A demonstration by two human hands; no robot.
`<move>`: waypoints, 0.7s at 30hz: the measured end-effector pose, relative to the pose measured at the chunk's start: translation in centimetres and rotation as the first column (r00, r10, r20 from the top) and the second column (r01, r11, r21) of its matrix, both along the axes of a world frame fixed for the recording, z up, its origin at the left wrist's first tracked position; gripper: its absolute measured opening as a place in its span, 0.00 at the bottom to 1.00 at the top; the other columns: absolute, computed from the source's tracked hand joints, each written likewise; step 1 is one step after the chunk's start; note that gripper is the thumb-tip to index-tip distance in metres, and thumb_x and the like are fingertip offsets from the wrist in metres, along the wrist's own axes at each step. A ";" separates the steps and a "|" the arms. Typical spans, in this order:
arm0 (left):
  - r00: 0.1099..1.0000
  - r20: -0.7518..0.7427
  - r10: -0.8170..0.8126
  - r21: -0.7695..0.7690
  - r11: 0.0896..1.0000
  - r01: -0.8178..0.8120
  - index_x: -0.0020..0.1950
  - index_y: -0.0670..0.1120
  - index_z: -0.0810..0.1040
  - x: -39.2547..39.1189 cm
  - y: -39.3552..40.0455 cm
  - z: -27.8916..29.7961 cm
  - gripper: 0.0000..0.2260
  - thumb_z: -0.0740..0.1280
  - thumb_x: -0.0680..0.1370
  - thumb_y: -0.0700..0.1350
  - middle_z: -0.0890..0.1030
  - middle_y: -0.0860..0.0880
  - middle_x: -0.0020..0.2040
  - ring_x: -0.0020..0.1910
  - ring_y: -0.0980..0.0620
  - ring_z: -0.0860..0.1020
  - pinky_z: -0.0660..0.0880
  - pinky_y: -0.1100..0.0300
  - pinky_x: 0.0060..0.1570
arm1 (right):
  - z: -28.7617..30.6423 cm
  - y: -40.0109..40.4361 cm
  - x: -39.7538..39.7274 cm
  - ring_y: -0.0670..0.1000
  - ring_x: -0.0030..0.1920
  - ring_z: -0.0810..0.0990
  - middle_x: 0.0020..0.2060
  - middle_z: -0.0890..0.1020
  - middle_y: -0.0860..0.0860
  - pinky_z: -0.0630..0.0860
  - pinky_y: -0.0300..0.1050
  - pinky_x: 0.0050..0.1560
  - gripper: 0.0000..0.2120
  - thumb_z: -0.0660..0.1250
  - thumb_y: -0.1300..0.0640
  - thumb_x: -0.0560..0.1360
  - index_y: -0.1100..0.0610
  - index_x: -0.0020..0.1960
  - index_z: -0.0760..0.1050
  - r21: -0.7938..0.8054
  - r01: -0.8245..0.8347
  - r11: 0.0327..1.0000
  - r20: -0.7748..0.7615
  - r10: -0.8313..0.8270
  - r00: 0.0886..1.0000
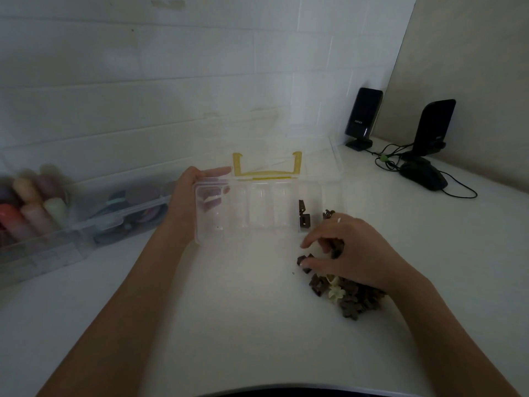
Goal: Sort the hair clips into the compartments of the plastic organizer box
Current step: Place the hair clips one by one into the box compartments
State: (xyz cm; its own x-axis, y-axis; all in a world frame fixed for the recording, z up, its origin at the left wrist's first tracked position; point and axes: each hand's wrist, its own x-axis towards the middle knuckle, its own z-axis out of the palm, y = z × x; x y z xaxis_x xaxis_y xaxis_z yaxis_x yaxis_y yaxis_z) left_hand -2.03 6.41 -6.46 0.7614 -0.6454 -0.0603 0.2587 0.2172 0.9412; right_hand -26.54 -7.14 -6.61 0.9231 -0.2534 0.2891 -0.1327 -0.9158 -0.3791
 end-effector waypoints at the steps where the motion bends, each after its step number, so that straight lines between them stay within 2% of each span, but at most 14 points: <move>1: 1.000 0.002 0.001 -0.002 1.000 -0.001 0.43 0.46 0.85 0.1 0.0 0.0 0.20 0.52 0.72 0.43 0.82 0.45 0.38 0.41 0.49 0.76 0.72 0.58 0.42 | -0.1 0.0 0.0 0.41 0.42 0.72 0.32 0.73 0.40 0.70 0.36 0.39 0.17 0.66 0.32 0.62 0.40 0.46 0.79 -0.026 -0.013 1.000 -0.045 0.012 0.999; 3: 1.000 0.006 -0.006 -0.005 1.000 0.007 0.41 0.46 0.86 0.1 -0.1 0.0 0.21 0.52 0.72 0.43 0.81 0.44 0.41 0.41 0.49 0.76 0.72 0.58 0.42 | -0.2 -0.1 0.0 0.39 0.45 0.71 0.35 0.73 0.39 0.68 0.34 0.39 0.20 0.66 0.32 0.62 0.41 0.48 0.80 -0.045 -0.015 0.999 -0.078 0.011 0.997; 6: 1.000 0.004 -0.012 -0.004 1.000 0.012 0.39 0.47 0.86 0.1 0.0 0.1 0.21 0.52 0.73 0.43 0.80 0.44 0.42 0.41 0.49 0.76 0.72 0.59 0.41 | -0.4 -0.2 0.1 0.40 0.46 0.70 0.36 0.73 0.40 0.68 0.35 0.40 0.16 0.67 0.36 0.65 0.41 0.48 0.81 -0.051 0.011 0.999 -0.081 -0.015 0.997; 10: 1.000 0.011 -0.010 0.001 1.000 0.010 0.44 0.46 0.84 0.1 0.0 0.0 0.19 0.53 0.73 0.44 0.79 0.42 0.42 0.40 0.49 0.76 0.72 0.59 0.40 | -0.8 -0.4 0.4 0.37 0.45 0.69 0.36 0.70 0.36 0.65 0.35 0.40 0.13 0.69 0.41 0.69 0.43 0.52 0.80 -0.032 0.034 0.999 -0.110 -0.037 0.993; 14: 1.000 0.024 0.003 0.009 1.000 -0.004 0.44 0.46 0.85 0.1 0.0 -0.1 0.19 0.53 0.72 0.43 0.80 0.43 0.41 0.39 0.49 0.76 0.72 0.59 0.40 | -0.8 -0.5 0.4 0.39 0.45 0.70 0.37 0.72 0.38 0.69 0.37 0.41 0.09 0.69 0.41 0.68 0.43 0.46 0.78 0.014 0.038 0.999 -0.124 -0.036 0.992; 17: 0.999 0.032 0.007 0.005 1.000 -0.007 0.40 0.47 0.86 -0.1 0.0 0.0 0.20 0.53 0.72 0.43 0.82 0.46 0.39 0.42 0.49 0.76 0.72 0.58 0.43 | -0.9 -0.5 0.3 0.41 0.43 0.73 0.39 0.75 0.41 0.74 0.41 0.43 0.09 0.70 0.42 0.68 0.44 0.43 0.74 0.038 0.059 0.998 -0.115 -0.054 0.992; 21: 1.000 0.026 0.005 -0.002 1.000 -0.005 0.41 0.47 0.86 0.0 0.1 0.0 0.20 0.53 0.72 0.44 0.82 0.46 0.39 0.41 0.48 0.76 0.72 0.57 0.42 | -0.9 -0.4 0.3 0.41 0.40 0.75 0.38 0.75 0.42 0.74 0.39 0.41 0.08 0.70 0.48 0.71 0.44 0.39 0.72 0.064 0.120 0.991 -0.068 -0.116 0.991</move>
